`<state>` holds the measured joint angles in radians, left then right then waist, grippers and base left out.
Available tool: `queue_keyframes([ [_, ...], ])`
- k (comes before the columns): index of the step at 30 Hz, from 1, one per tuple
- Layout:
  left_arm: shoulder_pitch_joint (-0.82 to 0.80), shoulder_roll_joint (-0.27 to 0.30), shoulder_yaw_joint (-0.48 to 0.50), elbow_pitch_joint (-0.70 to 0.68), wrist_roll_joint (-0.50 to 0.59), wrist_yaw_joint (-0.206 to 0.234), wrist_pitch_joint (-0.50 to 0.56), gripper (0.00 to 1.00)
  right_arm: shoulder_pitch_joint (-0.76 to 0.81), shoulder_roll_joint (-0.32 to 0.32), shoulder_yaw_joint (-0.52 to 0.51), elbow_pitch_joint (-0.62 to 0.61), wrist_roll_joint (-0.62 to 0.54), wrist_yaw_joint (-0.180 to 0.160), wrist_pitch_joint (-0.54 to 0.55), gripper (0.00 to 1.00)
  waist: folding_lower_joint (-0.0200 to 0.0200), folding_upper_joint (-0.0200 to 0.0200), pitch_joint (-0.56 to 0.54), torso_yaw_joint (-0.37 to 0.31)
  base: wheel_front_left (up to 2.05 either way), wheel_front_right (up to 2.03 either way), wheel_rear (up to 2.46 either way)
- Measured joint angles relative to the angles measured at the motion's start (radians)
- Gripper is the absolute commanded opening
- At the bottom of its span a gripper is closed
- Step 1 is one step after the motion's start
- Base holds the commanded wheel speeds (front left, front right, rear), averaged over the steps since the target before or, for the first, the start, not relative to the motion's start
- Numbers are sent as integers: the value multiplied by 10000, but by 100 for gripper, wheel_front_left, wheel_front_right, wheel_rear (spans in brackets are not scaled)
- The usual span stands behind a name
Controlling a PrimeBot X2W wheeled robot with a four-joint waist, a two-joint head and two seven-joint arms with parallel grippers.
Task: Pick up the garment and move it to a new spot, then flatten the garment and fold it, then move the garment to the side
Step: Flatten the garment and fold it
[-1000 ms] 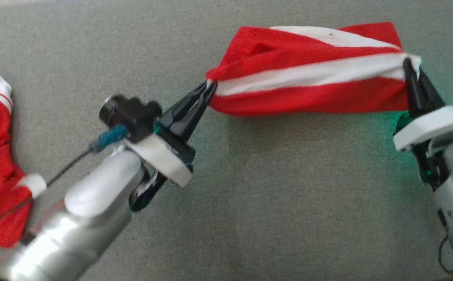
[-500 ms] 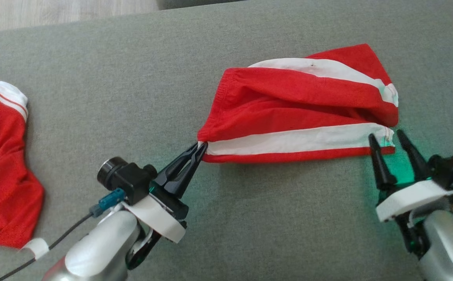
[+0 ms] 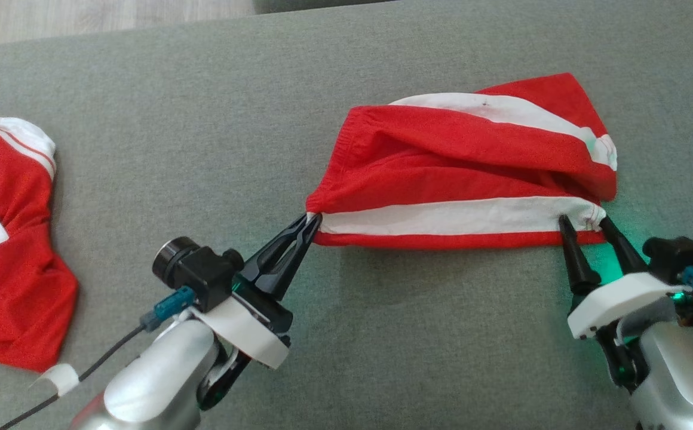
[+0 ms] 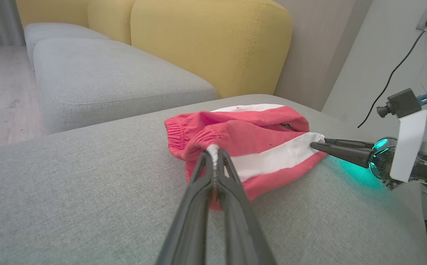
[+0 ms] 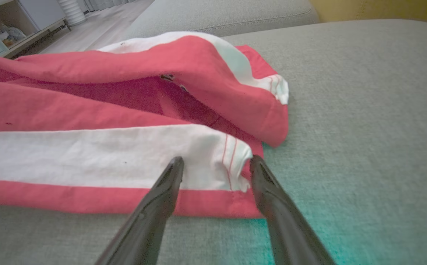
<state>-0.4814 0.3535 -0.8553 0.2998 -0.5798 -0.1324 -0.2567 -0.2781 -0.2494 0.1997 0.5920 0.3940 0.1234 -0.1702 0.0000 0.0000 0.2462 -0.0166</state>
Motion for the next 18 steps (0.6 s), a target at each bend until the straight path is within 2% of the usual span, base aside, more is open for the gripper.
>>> queue_keyframes([
  [2, 1, -38, 23, 25, -17, 0, 0, 0, -109, 0, 54, -2, 84, 0, 23, 0, 0, 0, -28, 39, 0, 0, 0],
  [6, -2, -90, 56, -12, -148, 0, 0, 0, -215, -35, 23, -211, 163, 0, -291, 0, 0, 0, -68, 87, 0, 0, 0],
  [11, -413, -65, -123, -236, -476, 0, 2, 0, -518, -334, -546, -1166, 288, 0, -604, 0, 0, 0, -60, 126, 0, 0, 0],
  [14, -1728, -4, -435, -424, -727, 0, 130, 0, -1349, -732, -1099, -1971, 186, 0, -690, 0, -1, 0, -12, 130, 0, 0, 0],
  [18, -4763, 15, -506, -433, -1135, 0, 594, 0, -3275, -1394, -1524, -2642, -449, 0, -366, 0, 1, 0, 240, 74, 0, 0, 0],
])
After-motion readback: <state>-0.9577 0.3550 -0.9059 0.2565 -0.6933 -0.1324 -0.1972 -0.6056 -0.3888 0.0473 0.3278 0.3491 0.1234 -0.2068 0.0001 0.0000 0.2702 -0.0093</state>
